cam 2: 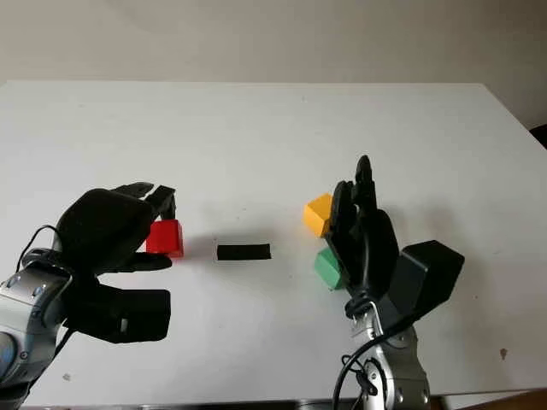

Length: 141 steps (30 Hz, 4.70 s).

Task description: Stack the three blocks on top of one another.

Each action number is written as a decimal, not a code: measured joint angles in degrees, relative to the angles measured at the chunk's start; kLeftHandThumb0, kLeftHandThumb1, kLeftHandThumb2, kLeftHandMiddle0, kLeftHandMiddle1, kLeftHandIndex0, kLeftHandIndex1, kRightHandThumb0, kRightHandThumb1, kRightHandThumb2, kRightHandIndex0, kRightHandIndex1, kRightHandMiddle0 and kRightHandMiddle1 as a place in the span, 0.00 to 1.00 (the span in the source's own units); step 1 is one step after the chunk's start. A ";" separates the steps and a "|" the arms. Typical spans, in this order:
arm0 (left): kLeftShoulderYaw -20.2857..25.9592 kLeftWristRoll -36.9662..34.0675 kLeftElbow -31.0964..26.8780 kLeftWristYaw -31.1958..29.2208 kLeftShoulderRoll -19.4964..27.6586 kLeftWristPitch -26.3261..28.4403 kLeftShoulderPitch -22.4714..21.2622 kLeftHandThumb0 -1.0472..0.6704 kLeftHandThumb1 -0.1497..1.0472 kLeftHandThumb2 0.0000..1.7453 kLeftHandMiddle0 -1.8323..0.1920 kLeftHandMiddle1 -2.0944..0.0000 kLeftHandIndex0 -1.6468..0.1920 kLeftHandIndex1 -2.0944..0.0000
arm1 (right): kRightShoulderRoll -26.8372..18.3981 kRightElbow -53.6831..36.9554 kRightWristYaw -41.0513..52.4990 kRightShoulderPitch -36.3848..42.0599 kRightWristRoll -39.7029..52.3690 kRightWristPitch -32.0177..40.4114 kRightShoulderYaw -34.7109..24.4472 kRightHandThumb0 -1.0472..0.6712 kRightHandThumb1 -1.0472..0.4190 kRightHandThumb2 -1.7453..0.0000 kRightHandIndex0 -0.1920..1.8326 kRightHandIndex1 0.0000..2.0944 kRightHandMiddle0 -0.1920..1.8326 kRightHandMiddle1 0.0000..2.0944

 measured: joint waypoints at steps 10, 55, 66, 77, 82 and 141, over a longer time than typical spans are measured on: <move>0.92 -9.78 -0.41 -3.11 -0.01 -3.29 -4.22 0.37 1.00 0.05 0.72 0.98 0.79 0.33 | 0.07 0.85 -0.02 -0.20 0.05 -0.10 -0.26 0.21 0.00 0.65 0.00 0.00 0.00 0.00; -16.07 -8.41 14.37 -4.83 -11.09 -1.47 -16.51 0.40 1.00 0.04 0.74 0.98 0.81 0.20 | 0.63 1.01 -1.18 0.30 -0.16 -1.67 0.87 0.21 0.00 0.64 0.00 0.00 0.00 0.00; -16.37 -7.70 13.82 -7.89 -9.98 -2.48 -16.72 0.25 0.99 0.03 0.93 0.98 0.95 0.59 | 0.60 0.99 -1.23 0.36 -0.24 -1.71 0.95 0.21 0.00 0.64 0.00 0.00 0.00 0.00; -17.01 -7.05 12.71 -11.49 -9.65 -0.21 -16.71 0.24 0.98 0.03 1.00 1.00 1.00 0.96 | 0.51 1.00 -1.04 0.36 -0.07 -1.72 0.83 0.21 0.00 0.64 0.00 0.00 0.00 0.00; -16.36 -8.14 12.14 -11.20 -10.55 1.78 -16.57 0.21 0.99 0.03 1.00 1.00 1.00 1.00 | 0.35 1.00 -0.92 0.35 -0.05 -1.69 0.60 0.21 0.00 0.64 0.00 0.00 0.00 0.00; 17.15 -72.20 27.76 13.71 -20.36 -6.77 -10.16 0.18 1.00 0.37 1.00 0.98 1.00 1.00 | -49.43 31.34 21.32 -37.14 -50.00 -36.50 15.26 0.30 0.15 0.97 0.18 0.03 0.36 0.06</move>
